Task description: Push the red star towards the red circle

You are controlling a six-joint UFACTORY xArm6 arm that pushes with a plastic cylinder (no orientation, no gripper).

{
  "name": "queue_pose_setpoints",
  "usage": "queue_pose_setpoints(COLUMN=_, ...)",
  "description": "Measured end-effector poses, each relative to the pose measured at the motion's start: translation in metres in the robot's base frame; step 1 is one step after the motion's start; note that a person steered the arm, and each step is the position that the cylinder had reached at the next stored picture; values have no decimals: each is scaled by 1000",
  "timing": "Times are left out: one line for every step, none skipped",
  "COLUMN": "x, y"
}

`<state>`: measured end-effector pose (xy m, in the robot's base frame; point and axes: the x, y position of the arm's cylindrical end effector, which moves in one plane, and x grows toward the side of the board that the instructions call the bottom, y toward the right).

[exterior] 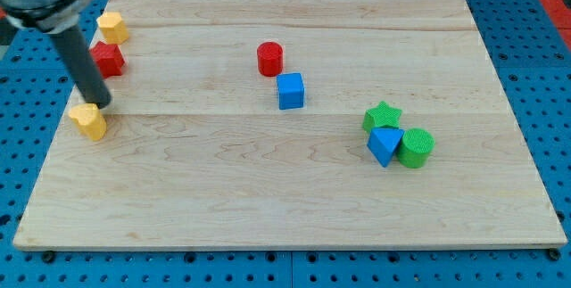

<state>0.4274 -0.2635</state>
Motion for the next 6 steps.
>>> queue_pose_setpoints(x=-25, y=-41)
queue_pose_setpoints(x=-59, y=-32)
queue_pose_setpoints(x=-106, y=-15)
queue_pose_setpoints(x=-109, y=36)
queue_pose_setpoints(x=-100, y=39)
queue_pose_setpoints(x=-98, y=-7)
